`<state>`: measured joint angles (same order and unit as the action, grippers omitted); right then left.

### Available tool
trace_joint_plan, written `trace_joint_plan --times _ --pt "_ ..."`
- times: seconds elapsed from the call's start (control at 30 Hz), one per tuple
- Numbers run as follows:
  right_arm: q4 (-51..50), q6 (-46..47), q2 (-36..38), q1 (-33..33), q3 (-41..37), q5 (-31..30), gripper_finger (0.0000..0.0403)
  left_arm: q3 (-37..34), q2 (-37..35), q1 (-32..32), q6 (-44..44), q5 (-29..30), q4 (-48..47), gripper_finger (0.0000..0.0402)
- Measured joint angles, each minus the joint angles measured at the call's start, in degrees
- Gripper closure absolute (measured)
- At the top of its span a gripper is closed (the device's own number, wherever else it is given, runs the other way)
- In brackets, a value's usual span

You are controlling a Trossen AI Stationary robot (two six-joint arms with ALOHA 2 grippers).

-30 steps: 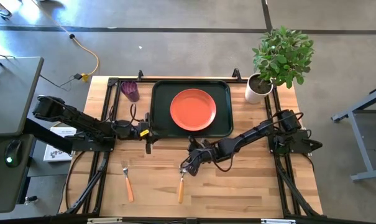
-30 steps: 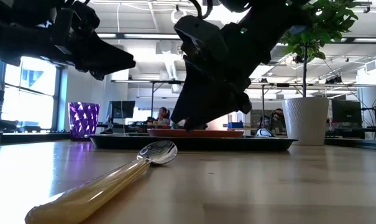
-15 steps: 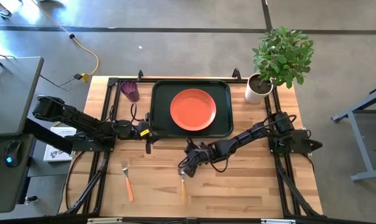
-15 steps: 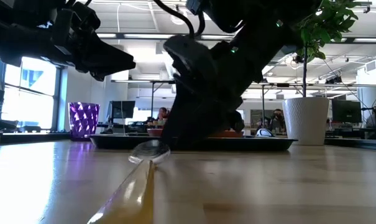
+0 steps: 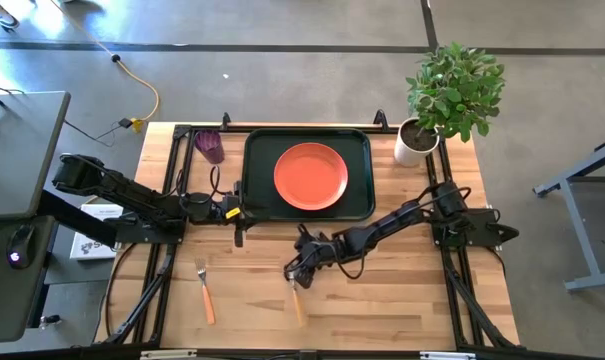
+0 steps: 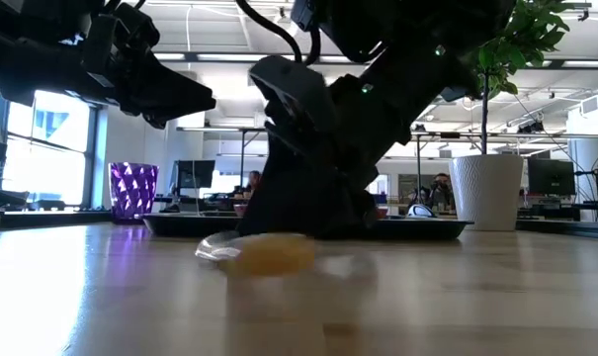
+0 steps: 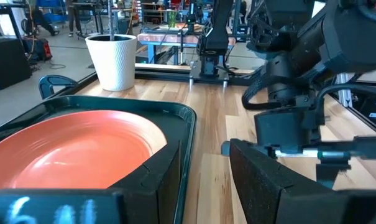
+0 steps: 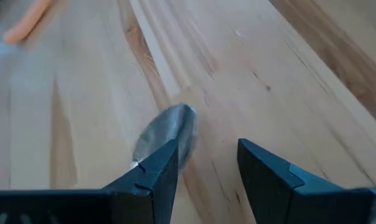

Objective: Pick and place plate/cup/fork/spoon on tray
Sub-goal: Put the orange spoon on the black serving tray to the left of the orange plate

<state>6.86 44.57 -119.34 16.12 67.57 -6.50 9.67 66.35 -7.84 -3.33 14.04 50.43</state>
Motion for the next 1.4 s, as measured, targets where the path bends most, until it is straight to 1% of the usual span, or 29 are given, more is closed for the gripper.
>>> trace_joint_plan --times 0.17,0.3,0.47,0.6,0.8,0.87,1.07,1.23,1.3,1.4 --pt "1.6 -0.7 -0.4 0.3 0.0 0.6 0.0250 0.0 0.0 0.0 0.0 0.0 0.0 0.0273" --pt "3.6 -1.1 -0.7 0.3 -0.1 3.6 0.0266 0.0 0.0 0.0 0.5 0.2 0.1 0.0273" --pt "3.6 -1.4 -0.7 0.4 -0.1 4.0 0.0289 0.0 0.0 0.0 0.6 0.2 0.1 0.0273" --pt "3.6 -1.1 -0.7 0.4 -0.1 3.1 0.0319 0.0 0.0 0.0 0.5 0.5 0.5 0.0273" --pt "4.0 -1.5 -0.7 0.4 -0.1 2.7 0.0392 0.0 0.0 0.0 0.4 2.1 0.5 0.0273" --pt "4.2 -1.5 -0.7 0.4 -0.1 2.5 0.0397 0.0 0.0 0.0 0.4 2.1 0.5 0.0273" --pt "5.8 -0.8 0.1 0.4 -0.1 -0.4 0.0400 0.0 0.0 0.0 -0.2 2.1 0.5 0.0273" --pt "5.6 -1.6 4.5 -0.3 -0.1 -3.6 0.0402 0.1 0.0 0.0 -1.0 2.1 0.5 0.0273" --pt "5.2 -2.2 6.9 -1.5 -0.1 -5.8 0.0402 0.1 0.0 0.0 -1.0 2.7 0.7 0.0273" --pt "4.3 -4.4 10.1 -4.2 -0.1 -11.1 0.0402 0.1 0.0 -0.2 -1.1 3.4 3.3 0.0273"
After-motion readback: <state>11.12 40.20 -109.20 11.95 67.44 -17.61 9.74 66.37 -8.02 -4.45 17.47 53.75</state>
